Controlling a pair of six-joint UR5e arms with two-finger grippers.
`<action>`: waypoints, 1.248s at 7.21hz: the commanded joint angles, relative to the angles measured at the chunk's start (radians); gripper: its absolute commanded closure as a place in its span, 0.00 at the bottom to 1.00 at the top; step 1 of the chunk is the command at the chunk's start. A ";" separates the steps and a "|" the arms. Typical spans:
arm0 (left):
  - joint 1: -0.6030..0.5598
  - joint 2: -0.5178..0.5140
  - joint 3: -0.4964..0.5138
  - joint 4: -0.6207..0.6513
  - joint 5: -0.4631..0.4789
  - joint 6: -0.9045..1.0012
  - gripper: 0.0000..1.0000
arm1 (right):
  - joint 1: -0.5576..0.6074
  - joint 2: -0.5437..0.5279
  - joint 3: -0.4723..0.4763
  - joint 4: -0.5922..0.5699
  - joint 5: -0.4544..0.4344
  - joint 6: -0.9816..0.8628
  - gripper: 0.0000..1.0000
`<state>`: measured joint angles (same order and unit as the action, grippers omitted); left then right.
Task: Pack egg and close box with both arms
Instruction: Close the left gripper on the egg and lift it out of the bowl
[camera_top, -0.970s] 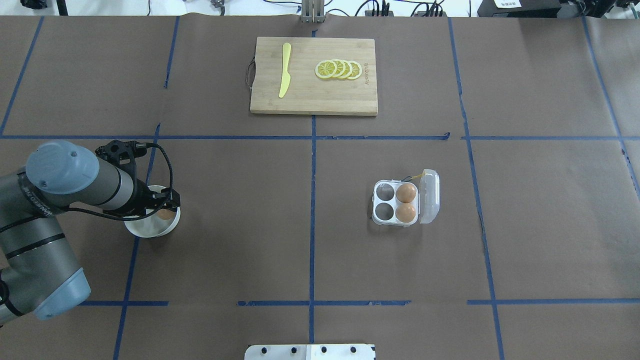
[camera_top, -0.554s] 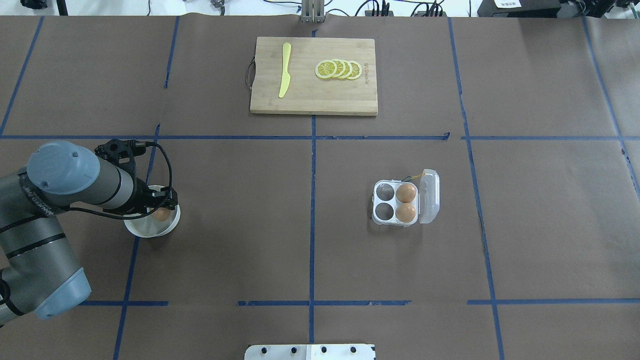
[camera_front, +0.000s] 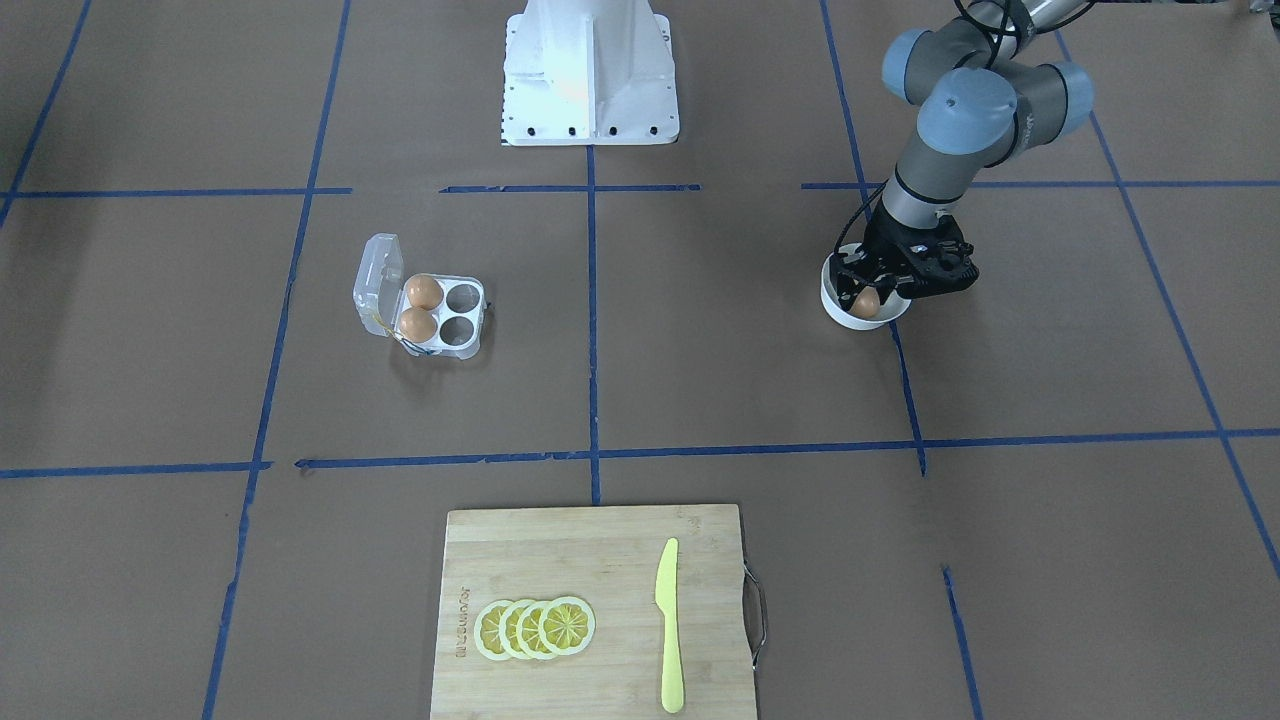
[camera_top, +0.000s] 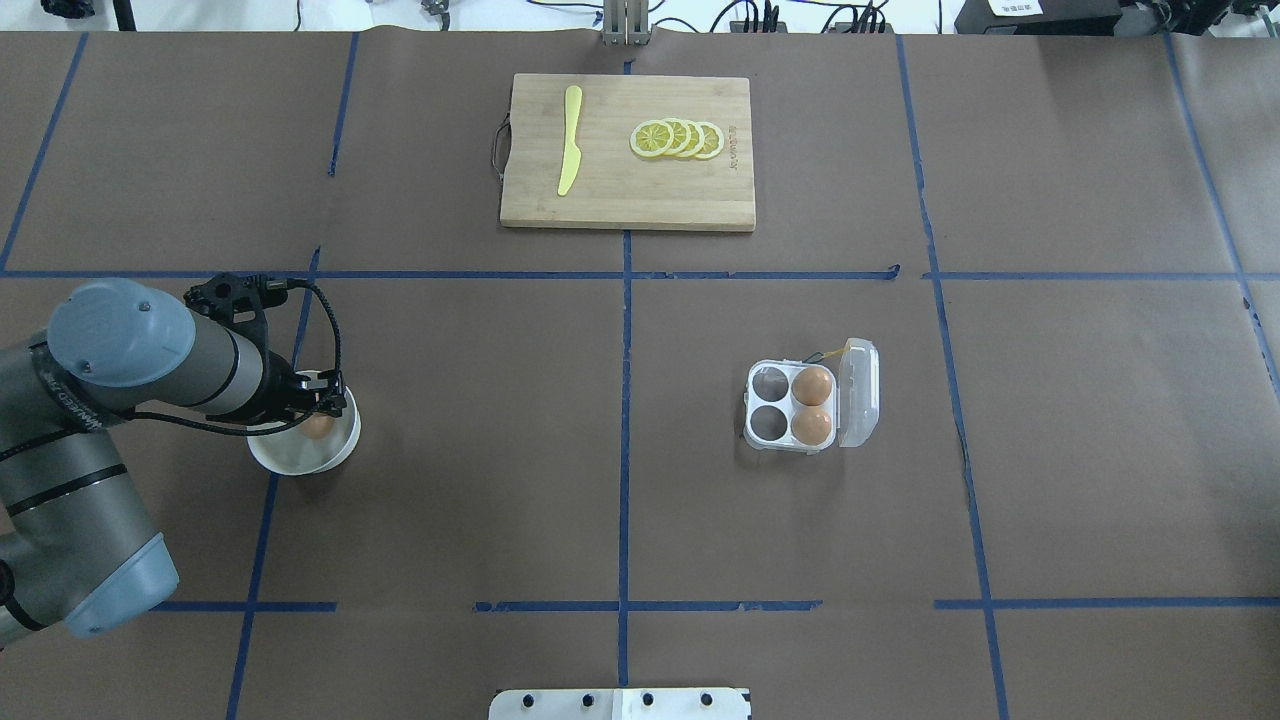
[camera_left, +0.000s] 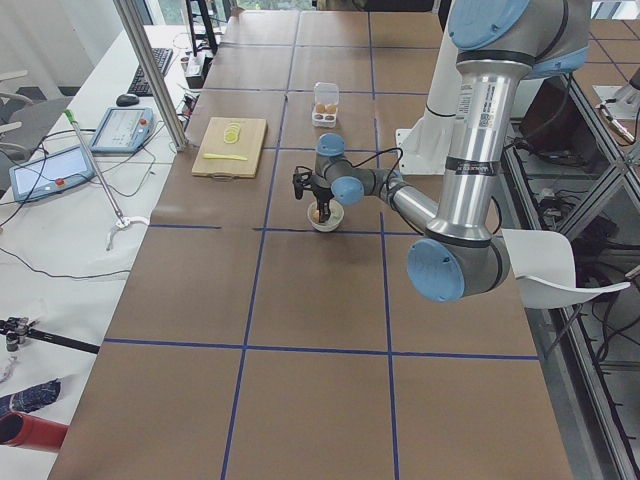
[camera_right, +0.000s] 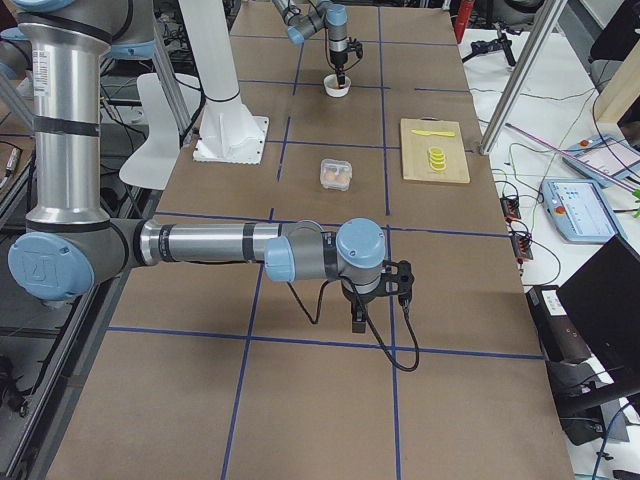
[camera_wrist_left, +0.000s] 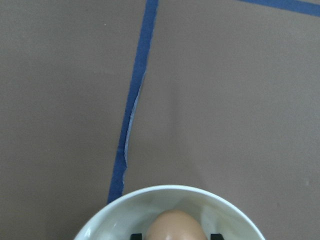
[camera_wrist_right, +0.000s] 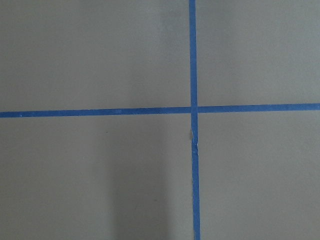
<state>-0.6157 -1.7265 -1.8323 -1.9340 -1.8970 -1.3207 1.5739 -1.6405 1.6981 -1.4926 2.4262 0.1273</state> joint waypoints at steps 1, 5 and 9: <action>-0.007 0.033 -0.088 0.039 0.004 0.000 1.00 | 0.000 -0.001 -0.002 0.000 -0.001 0.000 0.00; -0.012 -0.066 -0.271 0.237 -0.001 -0.003 1.00 | 0.000 -0.005 0.011 0.003 0.001 0.002 0.00; 0.049 -0.511 0.057 0.056 0.010 -0.219 1.00 | 0.000 -0.028 0.011 0.011 0.004 0.003 0.00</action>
<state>-0.5925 -2.1415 -1.8768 -1.7745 -1.8954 -1.4796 1.5739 -1.6670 1.7083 -1.4820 2.4275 0.1281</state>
